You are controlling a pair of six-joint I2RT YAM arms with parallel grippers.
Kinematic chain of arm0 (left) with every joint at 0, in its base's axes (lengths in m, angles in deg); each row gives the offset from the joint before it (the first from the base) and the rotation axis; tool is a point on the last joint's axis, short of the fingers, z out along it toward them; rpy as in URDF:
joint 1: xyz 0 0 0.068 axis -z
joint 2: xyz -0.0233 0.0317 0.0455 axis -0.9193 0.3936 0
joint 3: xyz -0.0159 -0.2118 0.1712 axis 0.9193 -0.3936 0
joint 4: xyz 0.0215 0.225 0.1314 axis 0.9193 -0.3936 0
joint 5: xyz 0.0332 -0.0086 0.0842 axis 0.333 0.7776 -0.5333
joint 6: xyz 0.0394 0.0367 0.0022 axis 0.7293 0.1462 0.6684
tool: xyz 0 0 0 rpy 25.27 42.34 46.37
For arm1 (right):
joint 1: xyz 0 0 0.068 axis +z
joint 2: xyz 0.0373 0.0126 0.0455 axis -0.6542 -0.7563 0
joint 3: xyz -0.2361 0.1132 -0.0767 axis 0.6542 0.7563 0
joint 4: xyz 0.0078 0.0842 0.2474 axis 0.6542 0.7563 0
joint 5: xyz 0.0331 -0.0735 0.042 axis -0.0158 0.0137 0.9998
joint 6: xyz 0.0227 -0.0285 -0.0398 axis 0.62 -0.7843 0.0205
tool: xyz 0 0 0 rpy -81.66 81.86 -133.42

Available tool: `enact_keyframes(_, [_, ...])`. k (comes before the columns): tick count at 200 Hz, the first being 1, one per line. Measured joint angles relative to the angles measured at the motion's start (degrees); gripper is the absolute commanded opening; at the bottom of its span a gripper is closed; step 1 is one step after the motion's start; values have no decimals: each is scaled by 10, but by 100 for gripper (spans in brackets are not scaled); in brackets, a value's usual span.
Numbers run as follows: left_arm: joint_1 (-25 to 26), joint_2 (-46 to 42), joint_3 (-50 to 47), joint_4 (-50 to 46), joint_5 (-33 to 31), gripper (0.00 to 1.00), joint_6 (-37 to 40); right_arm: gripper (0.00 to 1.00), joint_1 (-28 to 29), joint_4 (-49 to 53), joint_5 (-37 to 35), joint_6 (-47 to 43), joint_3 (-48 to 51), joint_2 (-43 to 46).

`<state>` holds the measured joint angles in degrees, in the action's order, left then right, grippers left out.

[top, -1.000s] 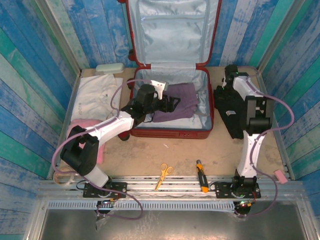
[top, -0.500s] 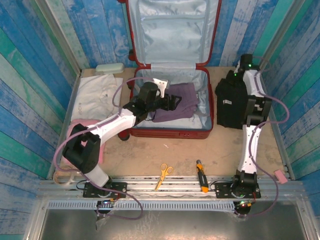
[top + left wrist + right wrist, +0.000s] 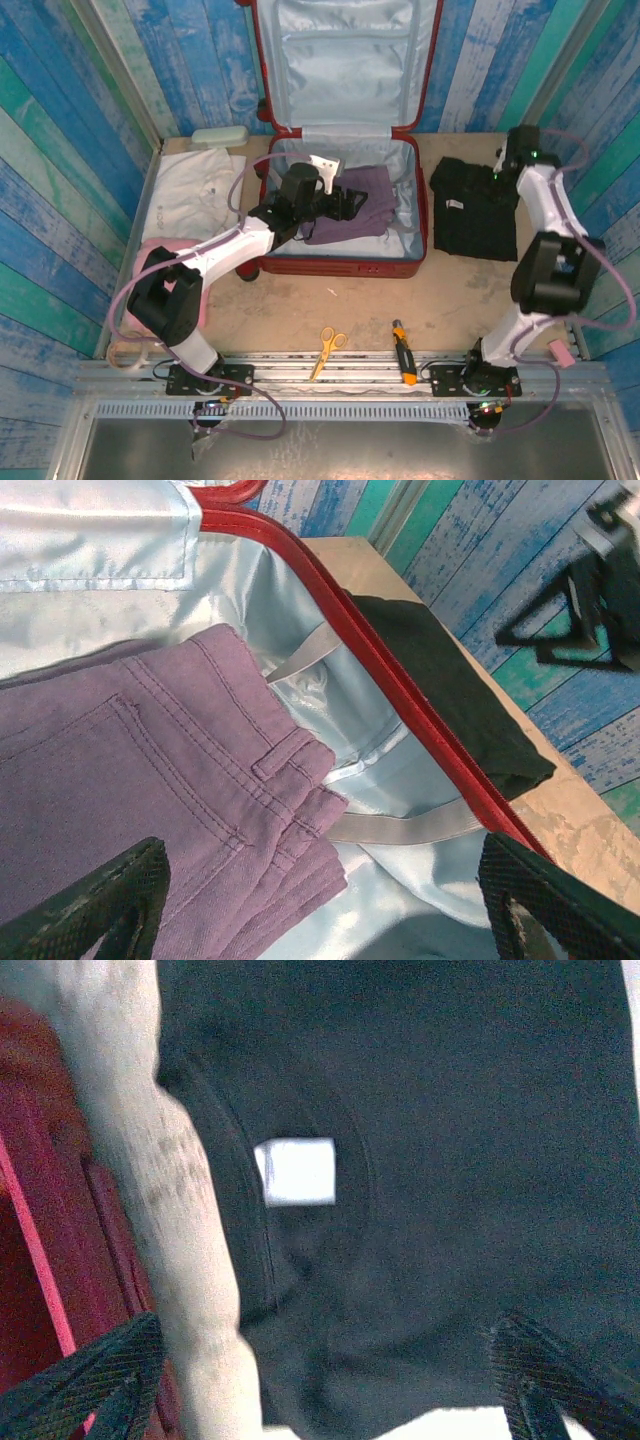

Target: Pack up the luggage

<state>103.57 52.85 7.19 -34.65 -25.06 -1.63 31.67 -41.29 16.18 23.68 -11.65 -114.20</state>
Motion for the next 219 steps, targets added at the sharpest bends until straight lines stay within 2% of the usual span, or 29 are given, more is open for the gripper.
enact_keyframes(31, [1,0,-10,8,6,83,3,95,41,9,-44,-3,147,90])
enact_keyframes(62, [1,-1,-31,24,15,83,0,96,94,26,-74,-2,193,93])
enact_keyframes(90, [1,-2,-52,33,15,84,-3,97,125,25,-86,-7,191,70])
enact_keyframes(150, [2,-37,-80,34,5,84,-6,97,129,25,-110,-38,125,-38])
enact_keyframes(219, [4,-41,-83,34,-4,84,-9,98,148,56,-144,-66,76,-78])
